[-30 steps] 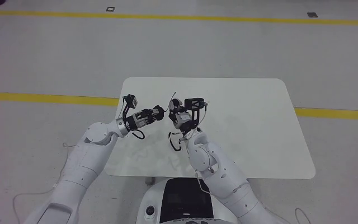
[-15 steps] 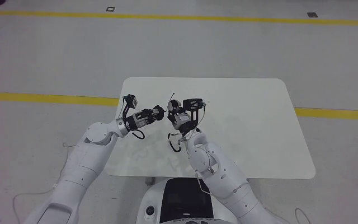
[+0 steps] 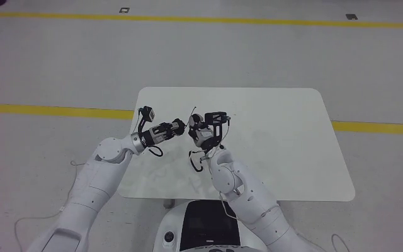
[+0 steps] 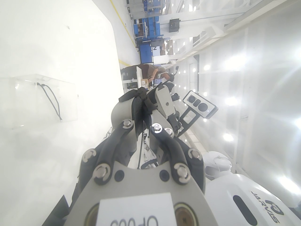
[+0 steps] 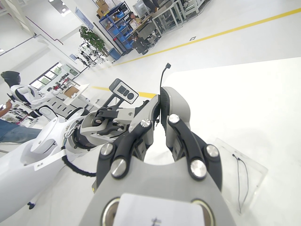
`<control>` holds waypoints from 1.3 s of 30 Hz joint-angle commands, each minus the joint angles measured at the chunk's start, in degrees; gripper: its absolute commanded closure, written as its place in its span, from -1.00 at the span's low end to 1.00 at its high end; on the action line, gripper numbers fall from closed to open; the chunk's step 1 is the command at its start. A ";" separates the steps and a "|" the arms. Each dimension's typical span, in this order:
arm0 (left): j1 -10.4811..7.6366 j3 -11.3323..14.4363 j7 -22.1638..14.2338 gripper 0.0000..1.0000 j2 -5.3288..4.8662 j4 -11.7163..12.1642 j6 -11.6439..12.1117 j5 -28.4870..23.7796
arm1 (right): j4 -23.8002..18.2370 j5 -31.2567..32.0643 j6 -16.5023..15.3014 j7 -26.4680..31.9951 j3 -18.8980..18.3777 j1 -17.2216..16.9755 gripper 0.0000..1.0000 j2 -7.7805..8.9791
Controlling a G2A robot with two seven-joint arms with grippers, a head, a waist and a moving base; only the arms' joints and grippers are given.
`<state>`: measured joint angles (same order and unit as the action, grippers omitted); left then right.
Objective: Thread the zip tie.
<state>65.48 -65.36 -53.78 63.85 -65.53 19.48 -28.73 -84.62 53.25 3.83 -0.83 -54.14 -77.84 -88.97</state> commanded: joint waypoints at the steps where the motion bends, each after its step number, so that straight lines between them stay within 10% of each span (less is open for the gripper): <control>1: 0.00 0.00 0.00 1.00 0.00 0.00 0.00 0.00 | -0.12 -0.15 -0.27 -0.04 0.06 -0.04 1.00 -0.02; 39: 0.00 0.00 0.00 1.00 0.00 0.00 0.00 0.00 | 0.76 1.30 -0.06 1.44 0.49 0.17 1.00 -0.06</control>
<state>65.48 -65.36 -53.78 63.85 -65.53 19.48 -28.73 -83.86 54.53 3.78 0.65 -53.66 -77.68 -89.03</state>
